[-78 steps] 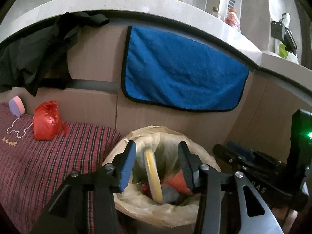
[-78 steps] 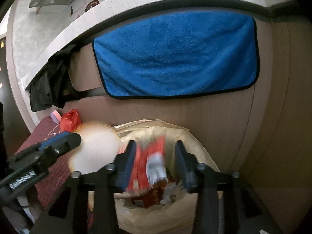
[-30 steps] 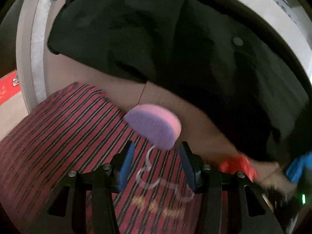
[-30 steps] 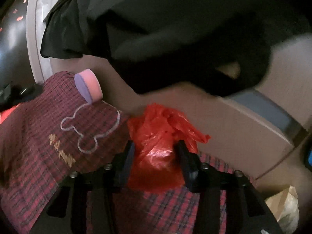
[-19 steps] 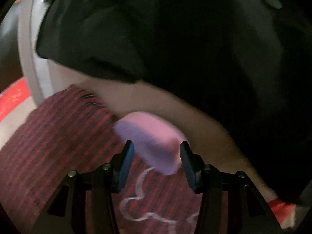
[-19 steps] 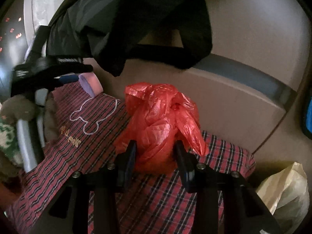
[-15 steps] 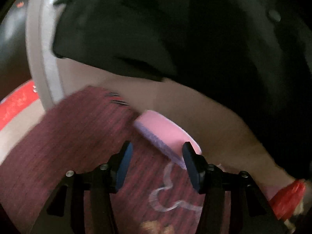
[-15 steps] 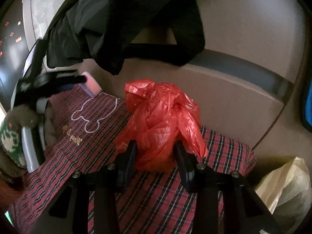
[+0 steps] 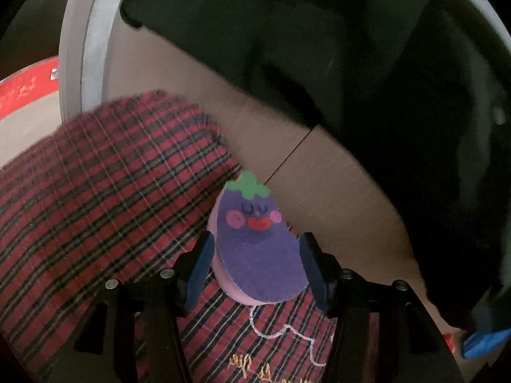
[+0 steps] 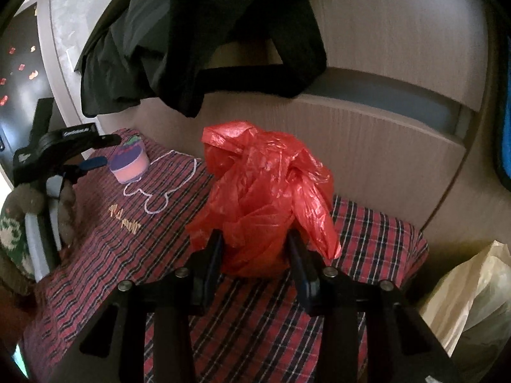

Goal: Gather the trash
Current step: 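Grasp the red plastic bag with the right gripper while the left grasps the purple eggplant sponge, then lift the red bag and eggplant sponge and carry both over the bin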

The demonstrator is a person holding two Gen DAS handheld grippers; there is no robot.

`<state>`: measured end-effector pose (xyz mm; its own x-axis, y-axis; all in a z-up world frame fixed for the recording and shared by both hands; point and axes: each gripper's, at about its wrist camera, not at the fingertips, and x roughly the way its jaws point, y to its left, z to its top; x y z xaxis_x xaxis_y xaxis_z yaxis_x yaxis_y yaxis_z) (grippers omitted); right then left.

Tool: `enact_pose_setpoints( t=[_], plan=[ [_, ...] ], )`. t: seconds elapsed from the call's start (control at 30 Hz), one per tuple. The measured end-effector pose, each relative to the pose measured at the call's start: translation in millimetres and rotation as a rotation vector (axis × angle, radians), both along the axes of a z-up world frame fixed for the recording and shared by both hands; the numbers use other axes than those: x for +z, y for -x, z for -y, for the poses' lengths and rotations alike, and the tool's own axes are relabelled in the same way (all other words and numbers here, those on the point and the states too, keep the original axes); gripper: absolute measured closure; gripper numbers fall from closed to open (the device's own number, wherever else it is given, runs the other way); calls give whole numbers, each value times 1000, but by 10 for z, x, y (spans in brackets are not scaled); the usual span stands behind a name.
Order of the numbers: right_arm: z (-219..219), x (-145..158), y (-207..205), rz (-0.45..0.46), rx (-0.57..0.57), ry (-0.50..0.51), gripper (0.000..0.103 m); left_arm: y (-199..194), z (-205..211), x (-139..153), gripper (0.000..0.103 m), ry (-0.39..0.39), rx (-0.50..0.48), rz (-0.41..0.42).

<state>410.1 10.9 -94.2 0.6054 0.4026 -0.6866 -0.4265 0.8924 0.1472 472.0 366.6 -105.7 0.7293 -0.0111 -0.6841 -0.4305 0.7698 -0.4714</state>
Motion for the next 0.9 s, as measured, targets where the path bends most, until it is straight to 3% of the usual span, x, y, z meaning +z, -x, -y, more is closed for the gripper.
enact_pose_setpoints(
  t=[0.1, 0.17, 0.3, 0.4, 0.47, 0.57, 0.9],
  plan=[
    [17, 13, 2, -4, 1, -4, 64, -166, 25, -121, 43, -14, 22, -56],
    [10, 15, 14, -2, 5, 2, 64, -176, 35, -172, 38, -19, 35, -47],
    [-19, 7, 44, 20, 18, 23, 64, -149, 94, -240, 39, 31, 38, -47],
    [-24, 14, 44, 34, 19, 19, 64, -80, 133, -215, 43, 70, 2, -79],
    [-33, 40, 46, 45, 18, 7, 64, -10, 132, -166, 56, 63, -11, -65],
    [-65, 76, 60, 54, 23, -2, 66, 155, 153, -3, 66, 18, -51, -18],
    [-78, 379, 360, 101, 53, -30, 72, 1137, 805, 579, 69, -282, -203, 132]
  ],
)
